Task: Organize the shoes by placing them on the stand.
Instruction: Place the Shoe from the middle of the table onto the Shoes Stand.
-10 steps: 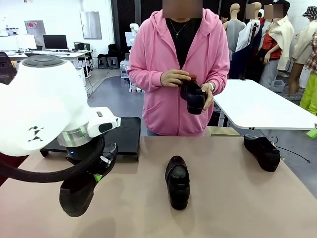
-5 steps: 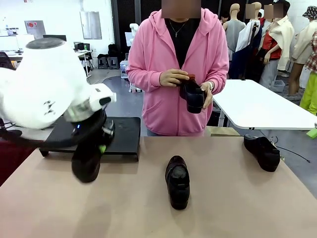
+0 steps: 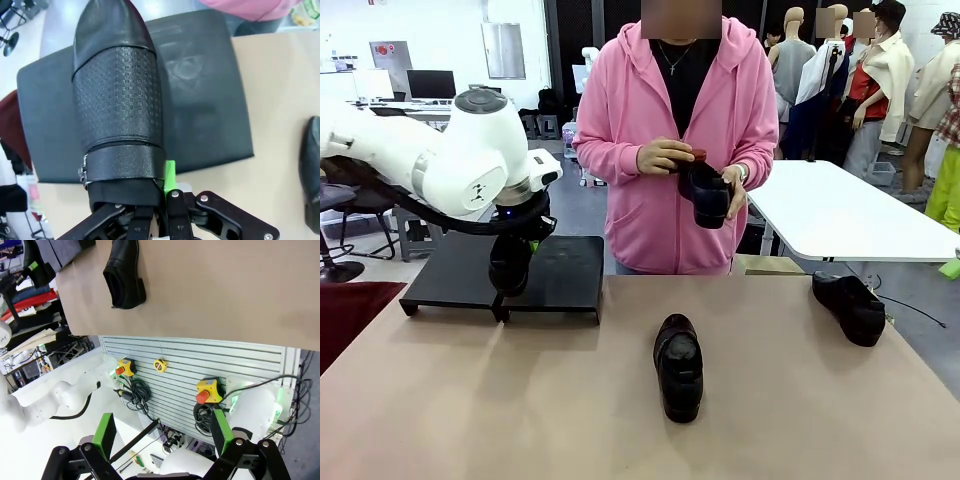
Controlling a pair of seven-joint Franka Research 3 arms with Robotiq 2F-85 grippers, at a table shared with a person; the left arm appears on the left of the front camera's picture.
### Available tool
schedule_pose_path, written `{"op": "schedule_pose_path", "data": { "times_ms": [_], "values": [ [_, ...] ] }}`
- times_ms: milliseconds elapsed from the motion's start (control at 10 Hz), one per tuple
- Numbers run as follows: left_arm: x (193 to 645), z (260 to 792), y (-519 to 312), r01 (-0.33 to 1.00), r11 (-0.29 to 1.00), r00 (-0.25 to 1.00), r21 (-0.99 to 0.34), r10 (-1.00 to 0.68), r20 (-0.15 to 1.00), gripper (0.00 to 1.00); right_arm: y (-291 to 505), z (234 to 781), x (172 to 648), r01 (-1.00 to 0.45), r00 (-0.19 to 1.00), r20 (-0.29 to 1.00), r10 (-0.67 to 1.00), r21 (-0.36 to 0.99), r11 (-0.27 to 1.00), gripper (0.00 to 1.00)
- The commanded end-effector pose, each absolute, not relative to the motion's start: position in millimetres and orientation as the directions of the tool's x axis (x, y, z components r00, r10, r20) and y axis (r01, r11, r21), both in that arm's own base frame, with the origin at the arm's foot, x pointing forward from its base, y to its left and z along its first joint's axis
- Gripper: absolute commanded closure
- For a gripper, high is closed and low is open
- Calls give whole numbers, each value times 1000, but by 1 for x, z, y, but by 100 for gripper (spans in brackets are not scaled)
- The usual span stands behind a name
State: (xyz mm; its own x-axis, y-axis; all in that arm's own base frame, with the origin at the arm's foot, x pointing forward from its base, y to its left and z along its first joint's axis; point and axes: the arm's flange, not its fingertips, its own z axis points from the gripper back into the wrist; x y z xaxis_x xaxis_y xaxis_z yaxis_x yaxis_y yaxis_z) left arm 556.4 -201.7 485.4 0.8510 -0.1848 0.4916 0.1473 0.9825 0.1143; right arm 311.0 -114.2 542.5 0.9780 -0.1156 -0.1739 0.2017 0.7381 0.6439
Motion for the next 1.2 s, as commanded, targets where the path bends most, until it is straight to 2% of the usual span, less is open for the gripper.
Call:
{"op": "schedule_pose_path", "data": {
  "times_ms": [0,300,800,900,1000,1100],
  "values": [
    [584,486,-210,171,982,874,84,-191,447,100,-116,545,310,207,976,-183,-117,629,749,0],
    [597,478,-213,200,978,885,64,-208,416,100,-116,545,310,207,976,-183,-117,629,749,0],
    [604,467,-212,143,983,900,115,-177,398,100,-116,545,310,207,976,-183,-117,629,749,0],
    [607,467,-211,127,985,899,114,-163,406,82,-116,545,310,207,976,-183,-117,629,749,0],
    [609,466,-208,107,988,890,108,-143,432,24,-116,545,310,207,976,-183,-117,629,749,0],
    [608,468,-209,132,986,897,106,-164,411,0,-116,545,310,207,976,-183,-117,629,749,0]
  ]
}}
